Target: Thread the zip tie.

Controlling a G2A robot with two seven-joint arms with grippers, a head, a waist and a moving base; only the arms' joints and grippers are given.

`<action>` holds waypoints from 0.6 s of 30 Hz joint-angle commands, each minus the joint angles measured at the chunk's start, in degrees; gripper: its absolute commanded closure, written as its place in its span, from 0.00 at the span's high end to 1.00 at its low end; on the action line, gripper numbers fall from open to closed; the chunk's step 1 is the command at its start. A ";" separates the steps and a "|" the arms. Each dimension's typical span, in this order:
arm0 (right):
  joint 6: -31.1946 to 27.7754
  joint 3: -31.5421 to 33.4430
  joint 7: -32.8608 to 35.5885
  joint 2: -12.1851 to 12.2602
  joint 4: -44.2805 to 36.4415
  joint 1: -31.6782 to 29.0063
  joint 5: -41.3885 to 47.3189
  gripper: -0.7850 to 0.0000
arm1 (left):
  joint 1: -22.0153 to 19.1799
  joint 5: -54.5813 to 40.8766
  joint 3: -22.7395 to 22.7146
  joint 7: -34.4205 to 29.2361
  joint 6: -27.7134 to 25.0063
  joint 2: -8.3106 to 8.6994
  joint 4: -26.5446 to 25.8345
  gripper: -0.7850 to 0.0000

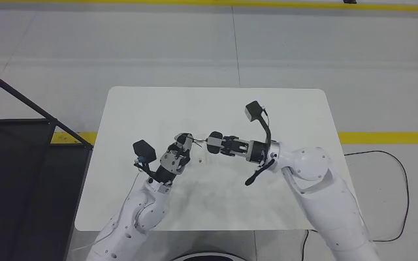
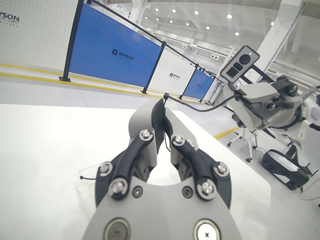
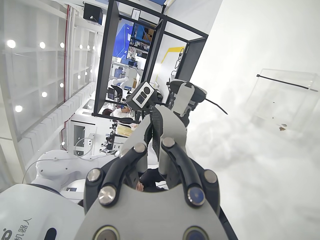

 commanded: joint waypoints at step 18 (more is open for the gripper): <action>-0.74 0.92 -0.04 0.01 0.36 0.33 3.29 0.00 | -0.37 1.67 0.07 -0.82 -0.23 -0.83 0.66 0.00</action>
